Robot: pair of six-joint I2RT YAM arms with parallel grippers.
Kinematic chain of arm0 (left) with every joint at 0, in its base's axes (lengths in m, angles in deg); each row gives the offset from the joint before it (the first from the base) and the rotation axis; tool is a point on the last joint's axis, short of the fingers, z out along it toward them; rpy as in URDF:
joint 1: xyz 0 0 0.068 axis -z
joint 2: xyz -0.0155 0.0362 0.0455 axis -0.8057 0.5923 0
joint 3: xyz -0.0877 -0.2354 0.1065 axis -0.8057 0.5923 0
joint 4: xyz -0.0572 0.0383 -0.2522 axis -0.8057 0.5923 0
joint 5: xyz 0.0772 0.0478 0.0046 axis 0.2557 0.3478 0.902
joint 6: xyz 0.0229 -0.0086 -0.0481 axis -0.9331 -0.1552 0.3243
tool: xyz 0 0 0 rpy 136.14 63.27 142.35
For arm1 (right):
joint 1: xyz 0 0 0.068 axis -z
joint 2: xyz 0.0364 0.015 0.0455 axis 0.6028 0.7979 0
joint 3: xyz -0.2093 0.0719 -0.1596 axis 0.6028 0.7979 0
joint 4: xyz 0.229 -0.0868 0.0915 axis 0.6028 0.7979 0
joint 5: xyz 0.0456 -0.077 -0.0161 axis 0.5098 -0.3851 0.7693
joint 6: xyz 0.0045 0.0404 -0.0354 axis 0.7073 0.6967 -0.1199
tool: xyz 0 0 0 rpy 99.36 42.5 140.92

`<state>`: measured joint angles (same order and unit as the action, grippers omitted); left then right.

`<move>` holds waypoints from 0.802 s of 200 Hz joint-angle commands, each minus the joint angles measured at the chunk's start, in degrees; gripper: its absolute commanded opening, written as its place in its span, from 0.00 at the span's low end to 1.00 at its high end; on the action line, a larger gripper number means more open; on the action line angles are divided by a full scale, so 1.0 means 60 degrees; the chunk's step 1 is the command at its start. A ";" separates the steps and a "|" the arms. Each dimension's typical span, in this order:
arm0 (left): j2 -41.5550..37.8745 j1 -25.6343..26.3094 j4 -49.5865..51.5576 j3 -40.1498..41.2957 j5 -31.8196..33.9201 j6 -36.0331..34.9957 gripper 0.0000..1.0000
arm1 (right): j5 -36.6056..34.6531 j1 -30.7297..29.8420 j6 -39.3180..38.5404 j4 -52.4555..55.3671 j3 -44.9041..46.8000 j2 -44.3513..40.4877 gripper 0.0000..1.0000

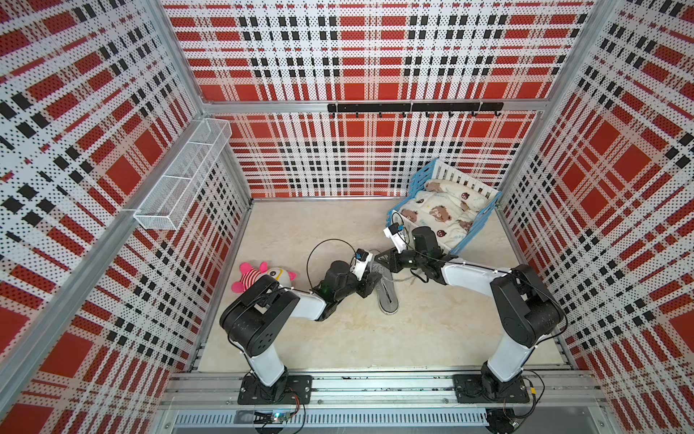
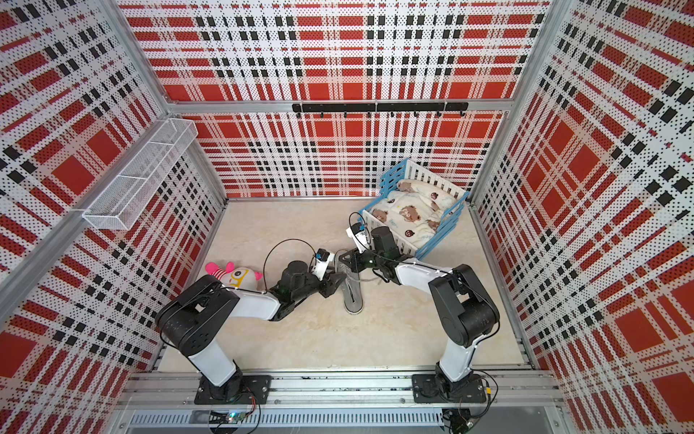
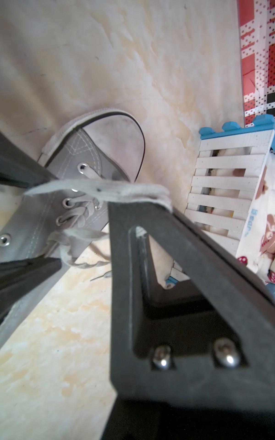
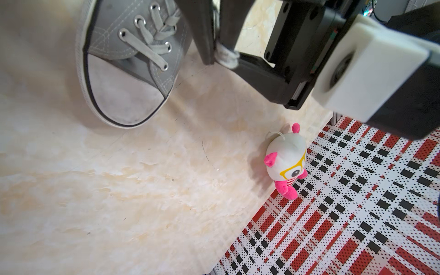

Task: Tie the shoes
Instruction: Wrap the shoelace around the shoelace.

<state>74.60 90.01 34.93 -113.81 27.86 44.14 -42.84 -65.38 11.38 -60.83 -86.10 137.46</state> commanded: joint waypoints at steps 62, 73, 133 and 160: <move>0.0308 0.0575 -0.0322 -0.0551 0.1982 0.0457 0.55 | 0.0014 0.0054 0.0532 -0.0399 0.0022 -0.0123 0.12; 0.0333 0.0636 -0.0327 -0.0604 0.2089 0.0470 0.53 | 0.0008 0.0061 0.0553 -0.0427 0.0015 -0.0118 0.12; 0.0320 0.0754 -0.0334 -0.0658 0.2420 0.0338 0.42 | 0.0006 0.0056 0.0576 -0.0389 0.0000 -0.0085 0.12; 0.0301 0.0753 -0.0337 -0.0578 0.2440 0.0282 0.28 | -0.0021 0.0061 0.0543 -0.0343 0.0023 -0.0043 0.12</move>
<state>76.00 94.25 34.23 -117.02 41.37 46.58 -42.93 -65.38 14.50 -61.94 -86.10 137.46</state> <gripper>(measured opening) 0.317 0.120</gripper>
